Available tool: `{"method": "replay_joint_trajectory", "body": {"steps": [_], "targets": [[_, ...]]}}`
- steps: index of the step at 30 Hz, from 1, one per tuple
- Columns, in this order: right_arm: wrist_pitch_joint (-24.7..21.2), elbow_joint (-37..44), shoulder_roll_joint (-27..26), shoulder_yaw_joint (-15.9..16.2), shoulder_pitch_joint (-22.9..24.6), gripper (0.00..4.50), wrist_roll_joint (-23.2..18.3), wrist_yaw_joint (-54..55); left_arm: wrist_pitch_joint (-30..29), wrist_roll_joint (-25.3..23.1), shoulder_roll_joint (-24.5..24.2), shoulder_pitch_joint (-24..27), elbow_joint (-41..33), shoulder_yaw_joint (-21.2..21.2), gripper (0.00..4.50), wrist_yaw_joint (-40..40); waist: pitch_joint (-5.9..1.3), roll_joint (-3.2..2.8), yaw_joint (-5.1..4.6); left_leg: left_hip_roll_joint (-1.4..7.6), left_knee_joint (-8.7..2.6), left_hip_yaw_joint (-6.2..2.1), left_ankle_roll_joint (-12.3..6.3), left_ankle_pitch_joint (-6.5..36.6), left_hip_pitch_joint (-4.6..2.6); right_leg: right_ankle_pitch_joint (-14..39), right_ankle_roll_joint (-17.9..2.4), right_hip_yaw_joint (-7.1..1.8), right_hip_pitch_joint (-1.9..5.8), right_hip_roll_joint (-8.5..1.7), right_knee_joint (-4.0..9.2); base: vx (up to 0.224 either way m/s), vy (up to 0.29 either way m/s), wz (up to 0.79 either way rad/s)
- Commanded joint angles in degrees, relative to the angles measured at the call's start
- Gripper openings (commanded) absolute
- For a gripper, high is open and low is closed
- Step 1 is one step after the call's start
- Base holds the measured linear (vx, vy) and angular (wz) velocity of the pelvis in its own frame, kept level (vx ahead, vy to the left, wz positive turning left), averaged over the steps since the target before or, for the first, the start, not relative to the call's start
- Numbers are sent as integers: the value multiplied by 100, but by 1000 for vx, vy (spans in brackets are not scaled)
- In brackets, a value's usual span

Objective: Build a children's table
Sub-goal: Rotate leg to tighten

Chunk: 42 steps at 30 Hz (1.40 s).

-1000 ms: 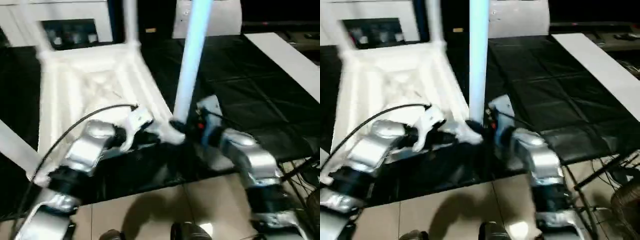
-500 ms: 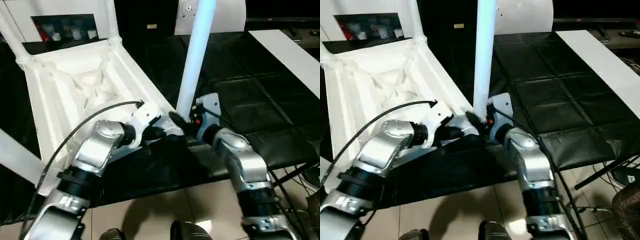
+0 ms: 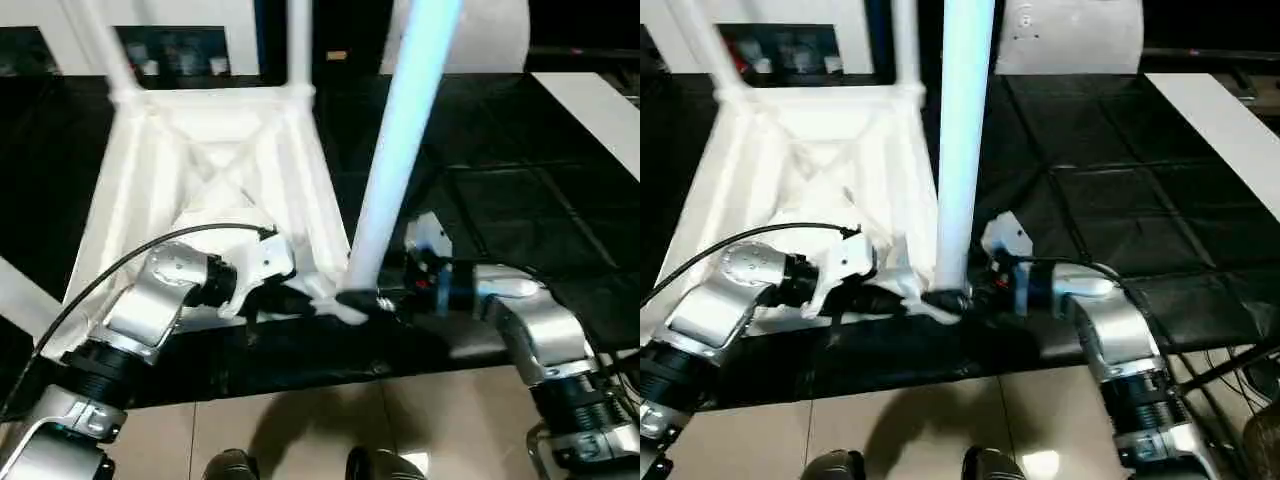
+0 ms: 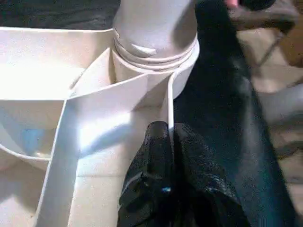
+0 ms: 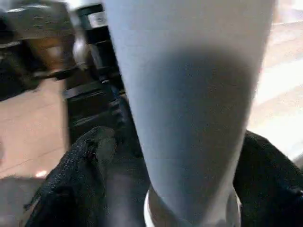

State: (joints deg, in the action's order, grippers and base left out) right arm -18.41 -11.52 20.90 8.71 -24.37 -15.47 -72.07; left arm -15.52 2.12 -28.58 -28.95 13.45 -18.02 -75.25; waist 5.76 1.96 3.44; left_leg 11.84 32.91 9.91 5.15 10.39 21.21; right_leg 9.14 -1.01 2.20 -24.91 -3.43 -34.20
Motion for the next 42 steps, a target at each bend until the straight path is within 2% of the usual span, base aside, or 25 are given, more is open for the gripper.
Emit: {"method": "replay_joint_trajectory", "body": {"steps": [1,3,4,10,11,12,14,23,25,30,33,34,35,36,37,38,39,40,41,42], "targets": [[14,-107,201,156,-124,349,-180,-643,294,184,-20,-65,-63,-291,0,-561,-399,2,-20,103,-305,51,-615,584,-73,594,-1485,-219,389,-336,269,0,0,0],[51,-148,241,205,-145,336,-171,-768,356,185,-50,-74,-35,-316,0,-626,-396,4,3,112,-302,59,-609,571,-70,584,-1492,-218,388,-331,265,0,0,0],[86,-212,272,257,-176,324,-149,-913,400,193,-83,-82,-15,-343,0,-713,-399,25,19,114,-299,58,-597,578,-62,619,-1475,-216,391,-339,256,0,0,0],[56,-466,317,390,-334,272,-193,-1245,475,199,-135,-107,41,-379,0,-898,-380,32,38,119,-311,47,-436,797,-61,1139,-1354,-219,369,-354,301,0,0,0],[56,-466,317,390,-334,272,-193,-1245,475,199,-135,-107,41,-379,0,-898,-385,33,43,117,-310,46,-428,760,-59,1137,-1334,-219,372,-351,299,0,0,0],[49,-492,338,423,-354,252,-200,-1318,498,196,-146,-114,61,-388,0,-917,-382,54,39,115,-309,48,-435,749,-53,1131,-1325,-219,370,-347,300,0,0,0],[26,-527,393,493,-384,234,-224,-1500,568,192,-170,-128,118,-398,0,-963,-384,44,46,114,-305,47,-448,692,-57,1104,-1324,-215,368,-344,293,0,0,0],[-133,-485,420,540,-394,214,-328,-1748,594,164,-172,-163,212,-375,0,-971,-395,42,95,116,-293,54,-469,611,-59,957,-1370,-215,370,-341,271,0,0,0],[-507,-215,334,455,-250,213,-607,-1586,393,167,-92,-158,190,-343,0,-778,-389,46,115,120,-296,56,-462,642,-67,1026,-1358,-216,366,-342,278,0,0,0],[-810,49,187,380,-121,213,-713,-1135,118,138,33,-176,150,-289,0,-448,-365,41,128,117,-312,44,-369,761,-65,1309,-1256,-218,344,-345,316,0,0,0],[-987,197,-198,259,-39,213,-561,-229,-318,181,320,-185,46,-168,0,46,-313,51,100,102,-332,44,-230,1071,-65,1958,-1053,-238,308,-348,390,0,0,0],[-1073,223,-473,176,-22,213,-415,382,-558,198,503,-183,-22,-104,0,339,-301,32,73,93,-348,14,-109,1186,-54,2308,-944,-232,308,-357,399,0,0,0],[-1213,231,-764,60,-25,213,-323,967,-732,164,669,-189,-63,-71,0,622,-274,48,43,76,-363,8,-27,1386,-63,2785,-767,-221,278,-347,463,0,0,0],[-1352,228,-1041,-51,-42,212,-276,1463,-878,129,822,-205,-65,-50,0,861,-282,67,18,63,-368,-13,11,1417,-59,2977,-683,-203,293,-362,474,-51,-4,-6],[-1451,225,-1257,-129,-56,212,-236,1836,-996,93,943,-225,-48,-29,0,1053,-275,50,-51,42,-403,-59,94,1455,5,3274,-507,-172,337,-366,482,-56,3,-13],[-1514,203,-1452,-187,-76,212,-170,2181,-1077,49,1066,-263,-4,9,0,1266,-260,57,-95,31,-410,-69,123,1486,34,3432,-408,-162,337,-357,508,-56,3,-13],[-1557,145,-1703,-243,-111,212,-41,2646,-1169,3,1225,-320,58,73,0,1540,-276,69,-170,15,-401,-86,152,1546,31,3598,-287,-151,325,-364,542,0,0,0],[-1576,106,-1865,-280,-136,212,40,2951,-1227,-15,1301,-349,81,105,0,1668,-281,62,-234,16,-402,-92,161,1512,38,3522,-286,-153,311,-371,549,0,0,0],[-1595,66,-2026,-316,-161,212,118,3254,-1317,-50,1440,-408,133,164,0,1907,-303,62,-292,6,-399,-106,144,1491,55,3382,-310,-138,339,-366,545,0,0,0],[-1607,45,-2117,-337,-175,212,160,3425,-1379,-70,1527,-444,164,201,0,2054,-303,61,-318,15,-399,-99,114,1482,37,3268,-352,-143,322,-360,551,0,0,0]]}}
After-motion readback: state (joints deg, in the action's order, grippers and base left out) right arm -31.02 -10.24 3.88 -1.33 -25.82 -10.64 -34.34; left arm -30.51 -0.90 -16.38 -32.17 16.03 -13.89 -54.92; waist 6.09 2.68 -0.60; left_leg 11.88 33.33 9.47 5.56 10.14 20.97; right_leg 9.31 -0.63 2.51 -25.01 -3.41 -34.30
